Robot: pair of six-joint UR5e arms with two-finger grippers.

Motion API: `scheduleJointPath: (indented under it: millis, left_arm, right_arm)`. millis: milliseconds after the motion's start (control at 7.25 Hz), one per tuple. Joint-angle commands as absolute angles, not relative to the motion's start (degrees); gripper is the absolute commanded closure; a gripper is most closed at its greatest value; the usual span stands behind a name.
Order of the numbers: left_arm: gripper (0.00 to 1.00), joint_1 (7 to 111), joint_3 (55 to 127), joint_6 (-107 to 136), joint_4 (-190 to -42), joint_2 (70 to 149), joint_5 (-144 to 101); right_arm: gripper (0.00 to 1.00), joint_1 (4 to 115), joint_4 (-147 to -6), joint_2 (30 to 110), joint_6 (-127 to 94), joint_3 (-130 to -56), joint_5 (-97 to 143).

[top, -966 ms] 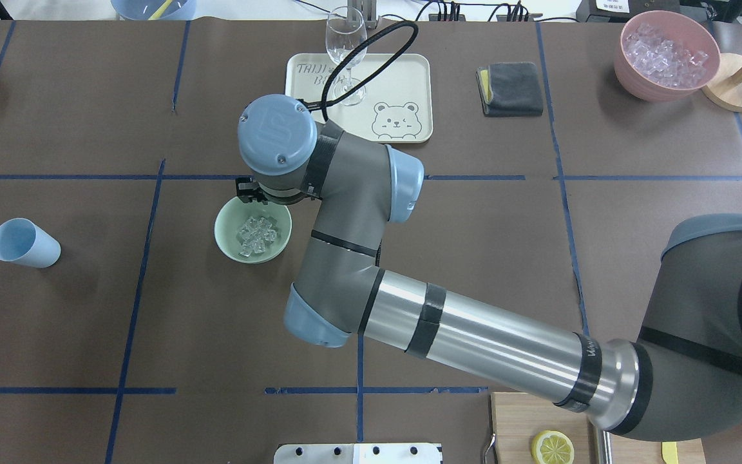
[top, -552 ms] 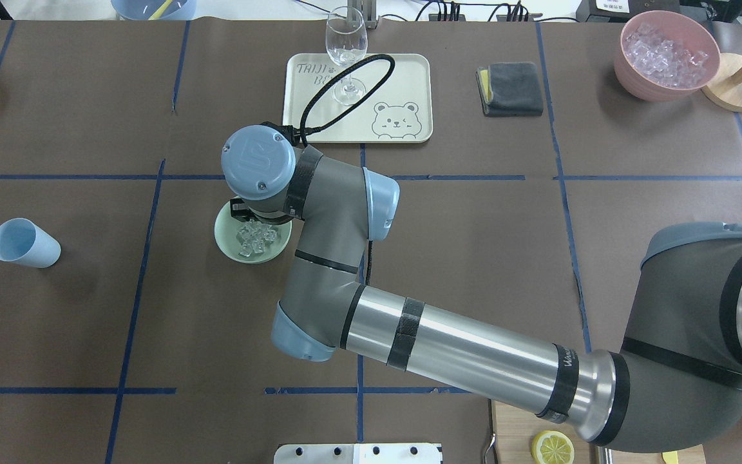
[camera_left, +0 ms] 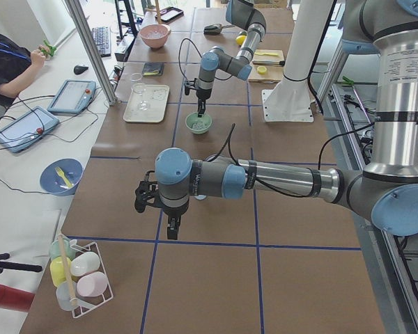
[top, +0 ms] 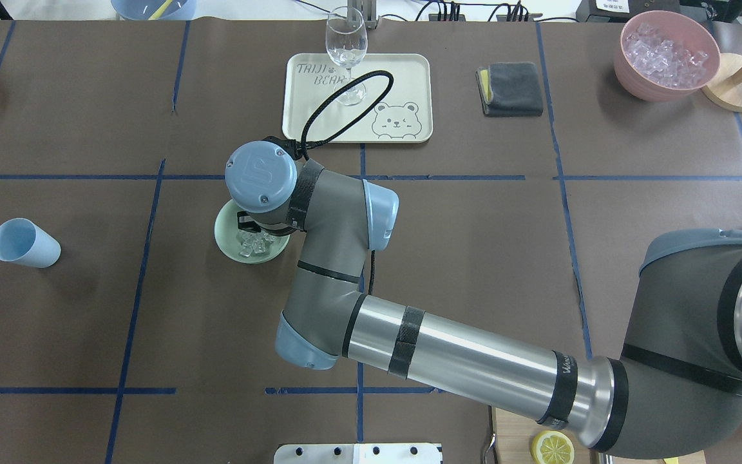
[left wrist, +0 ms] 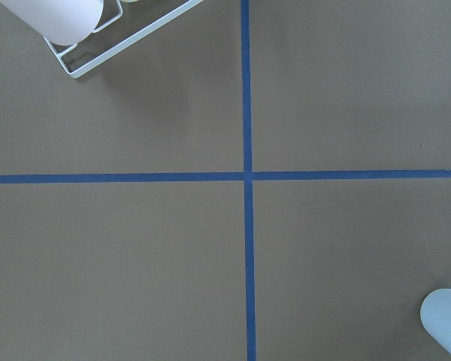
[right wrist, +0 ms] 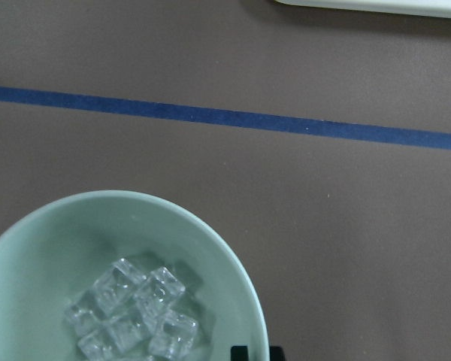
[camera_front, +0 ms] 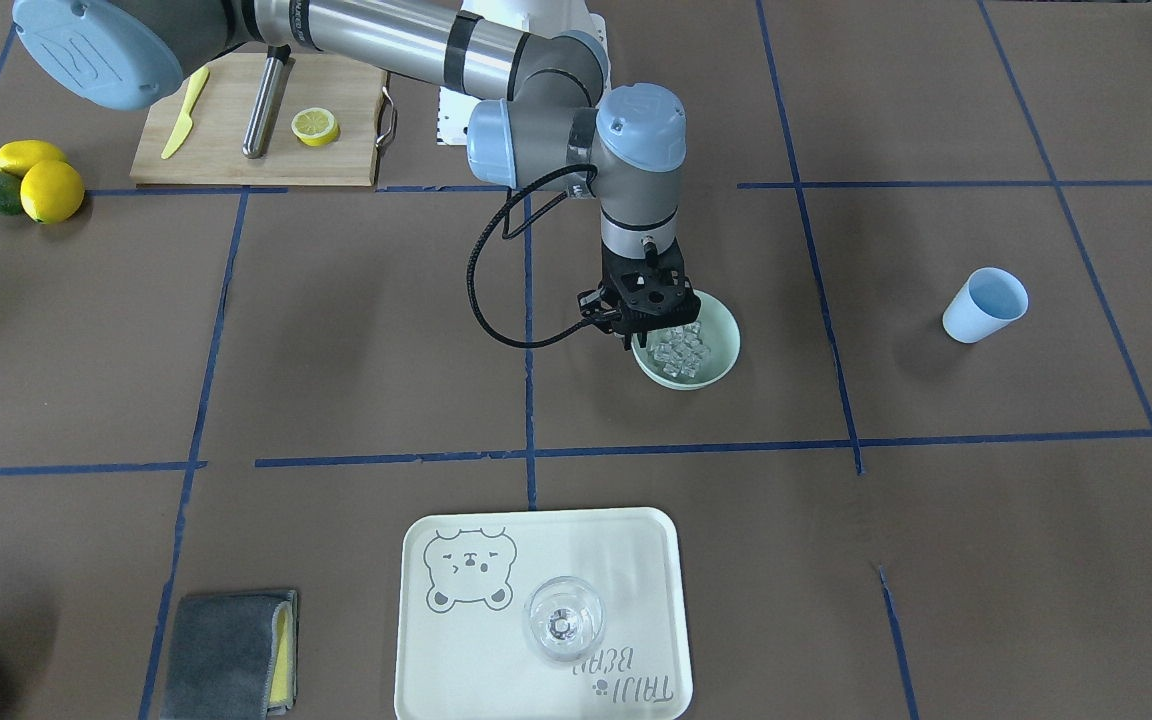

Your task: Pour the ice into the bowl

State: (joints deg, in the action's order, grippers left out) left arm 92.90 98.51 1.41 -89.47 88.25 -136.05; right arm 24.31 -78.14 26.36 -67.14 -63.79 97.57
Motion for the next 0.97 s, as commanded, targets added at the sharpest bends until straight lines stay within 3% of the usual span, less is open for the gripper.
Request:
scheduleJointPath:
  millis: [0, 414, 828]
  left_arm:
    - [0.0, 92.9, 98.4, 1.3, -89.5, 88.2, -136.1]
    - [0.0, 92.6, 97.6, 1.3, -89.3, 88.2, -136.1]
    - [0.0, 91.6, 98.3, -0.9, -89.6, 87.8, -135.1]
  right_arm:
    - [1.0, 25.0, -78.6, 26.5, -66.6, -64.9, 98.0]
    - [1.0, 31.2, -80.4, 33.1, -64.9, -74.8, 105.3]
    - [1.0, 41.5, -80.6, 46.6, -54.4, -89.1, 118.4]
